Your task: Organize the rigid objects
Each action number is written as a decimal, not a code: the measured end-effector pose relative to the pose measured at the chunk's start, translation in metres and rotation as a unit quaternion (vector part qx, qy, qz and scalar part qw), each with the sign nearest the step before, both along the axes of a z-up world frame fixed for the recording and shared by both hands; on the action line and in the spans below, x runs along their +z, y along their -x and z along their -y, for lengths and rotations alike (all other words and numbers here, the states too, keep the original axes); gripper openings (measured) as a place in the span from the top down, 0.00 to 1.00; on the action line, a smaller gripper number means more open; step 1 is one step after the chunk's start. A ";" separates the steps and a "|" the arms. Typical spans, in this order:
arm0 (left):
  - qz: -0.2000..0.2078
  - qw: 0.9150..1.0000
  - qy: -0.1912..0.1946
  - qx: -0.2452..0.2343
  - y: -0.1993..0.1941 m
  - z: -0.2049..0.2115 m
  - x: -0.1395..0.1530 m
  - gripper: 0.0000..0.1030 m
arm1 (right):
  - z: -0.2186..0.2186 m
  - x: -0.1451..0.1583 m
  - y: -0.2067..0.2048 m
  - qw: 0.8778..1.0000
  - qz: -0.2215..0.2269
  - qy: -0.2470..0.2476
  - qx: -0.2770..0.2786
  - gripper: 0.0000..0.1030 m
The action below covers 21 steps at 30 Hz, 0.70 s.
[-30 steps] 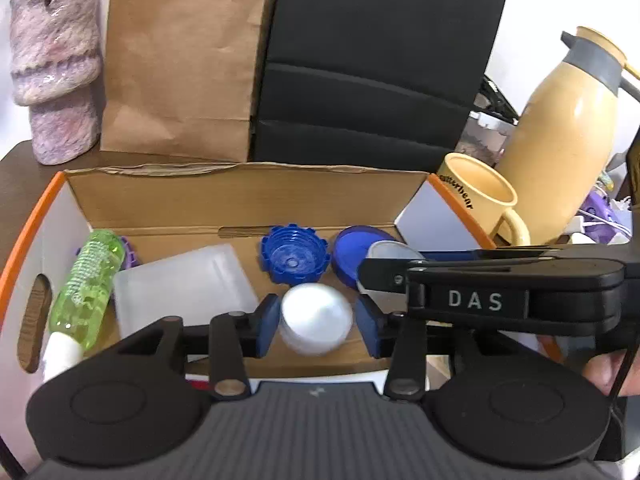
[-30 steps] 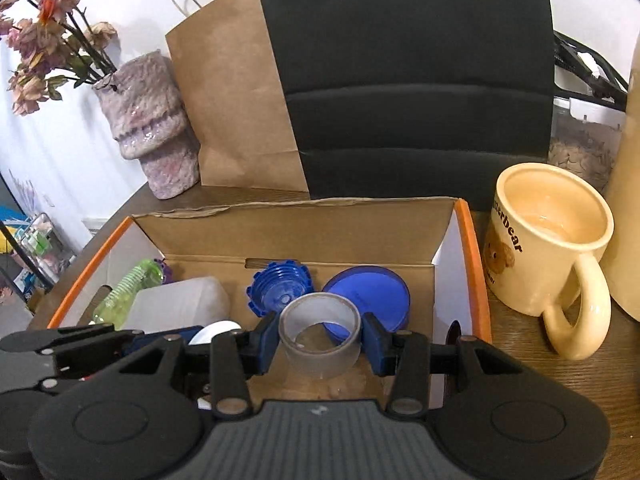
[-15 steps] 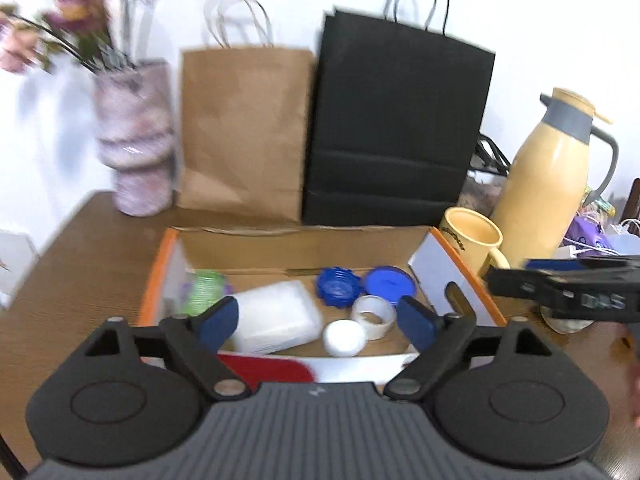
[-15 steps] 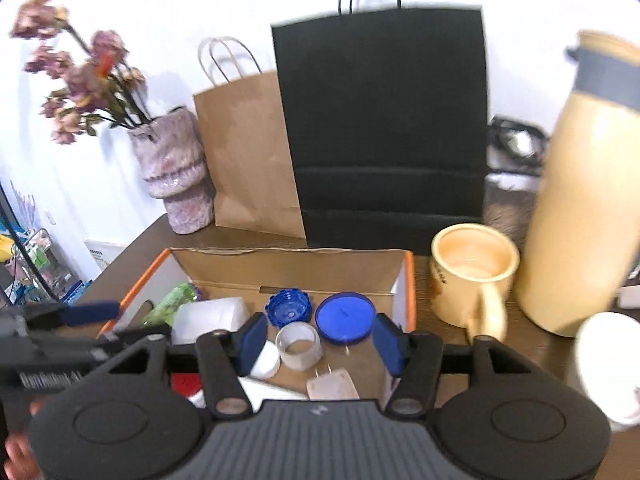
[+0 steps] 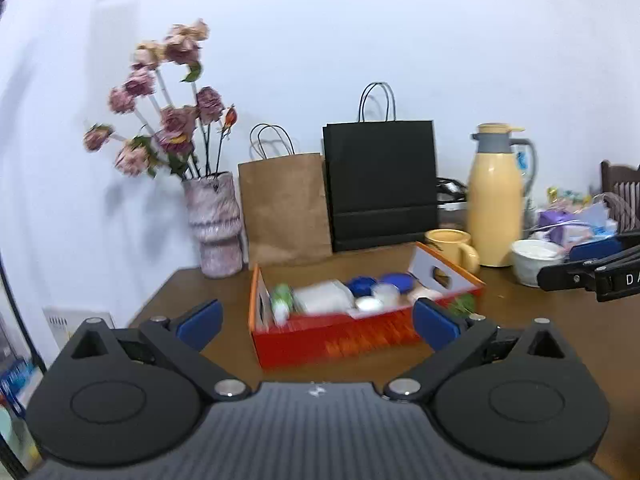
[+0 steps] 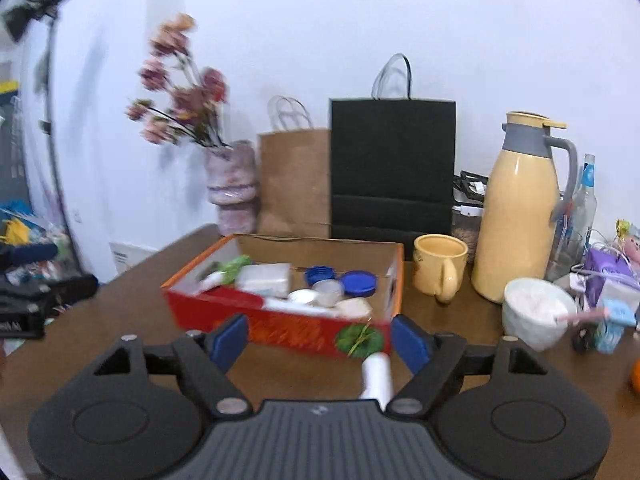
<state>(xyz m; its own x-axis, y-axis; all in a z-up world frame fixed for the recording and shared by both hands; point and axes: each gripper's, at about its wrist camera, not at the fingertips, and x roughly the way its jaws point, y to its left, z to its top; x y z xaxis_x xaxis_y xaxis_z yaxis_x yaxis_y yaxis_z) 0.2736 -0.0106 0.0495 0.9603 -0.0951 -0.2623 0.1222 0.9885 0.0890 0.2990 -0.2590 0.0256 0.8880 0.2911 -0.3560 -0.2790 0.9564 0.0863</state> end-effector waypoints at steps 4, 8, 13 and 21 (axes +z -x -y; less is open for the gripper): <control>-0.012 0.998 0.050 0.023 0.062 -0.009 -0.029 0.00 | 0.004 -0.030 0.064 0.999 -0.004 -0.041 -0.028 0.20; -0.065 0.993 0.087 0.050 0.091 -0.022 -0.049 0.00 | 0.002 -0.051 0.096 0.998 -0.028 -0.042 -0.031 0.20; -0.059 0.992 0.091 0.059 0.099 -0.026 -0.048 0.00 | 0.000 -0.055 0.110 0.999 -0.023 -0.034 -0.035 0.20; -0.067 0.993 0.084 0.049 0.089 -0.014 -0.052 0.00 | 0.001 -0.064 0.108 0.998 -0.032 -0.033 -0.037 0.20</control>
<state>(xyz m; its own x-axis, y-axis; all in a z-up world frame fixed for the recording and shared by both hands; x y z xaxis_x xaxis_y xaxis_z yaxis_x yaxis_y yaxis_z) 0.1850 0.0034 -0.0021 0.9247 -0.0563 -0.3764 0.0246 0.9958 -0.0886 0.1911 -0.2601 -0.0388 0.8837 0.2511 -0.3951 -0.2002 0.9656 0.1659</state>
